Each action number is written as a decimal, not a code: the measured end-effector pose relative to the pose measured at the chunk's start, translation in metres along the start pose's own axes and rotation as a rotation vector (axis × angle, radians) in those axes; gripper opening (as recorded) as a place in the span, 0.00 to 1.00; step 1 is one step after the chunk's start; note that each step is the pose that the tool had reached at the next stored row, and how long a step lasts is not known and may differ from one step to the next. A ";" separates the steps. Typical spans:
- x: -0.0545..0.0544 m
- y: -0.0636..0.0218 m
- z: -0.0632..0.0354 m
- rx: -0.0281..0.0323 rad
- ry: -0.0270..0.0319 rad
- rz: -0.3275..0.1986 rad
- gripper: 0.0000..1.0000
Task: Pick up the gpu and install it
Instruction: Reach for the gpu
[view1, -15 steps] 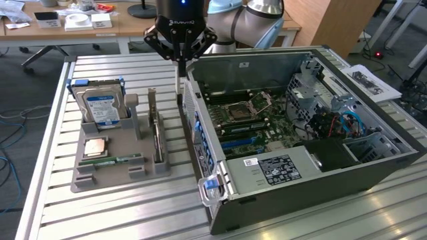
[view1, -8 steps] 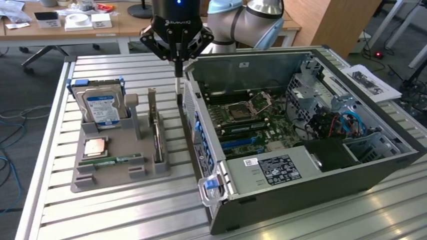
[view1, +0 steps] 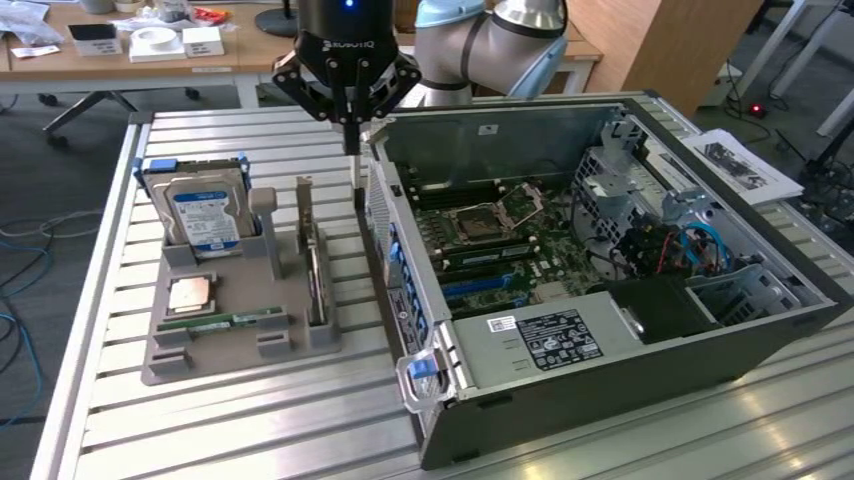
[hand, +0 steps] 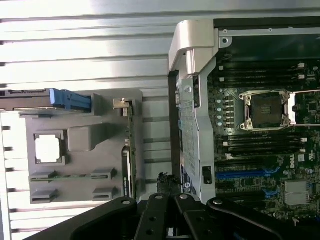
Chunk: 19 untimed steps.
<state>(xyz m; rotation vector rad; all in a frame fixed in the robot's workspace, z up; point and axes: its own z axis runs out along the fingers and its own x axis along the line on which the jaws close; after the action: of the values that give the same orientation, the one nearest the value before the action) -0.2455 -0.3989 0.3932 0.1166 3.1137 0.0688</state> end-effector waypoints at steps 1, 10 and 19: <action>0.001 0.0000 0.0000 0.0000 -0.0001 0.000 0.11; 0.008 -0.0006 -0.0002 0.0000 -0.0001 0.000 0.11; 0.013 -0.0010 -0.0003 -0.0001 0.0000 0.000 0.11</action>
<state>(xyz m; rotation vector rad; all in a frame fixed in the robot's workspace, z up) -0.2590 -0.3988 0.3932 0.1166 3.1137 0.0689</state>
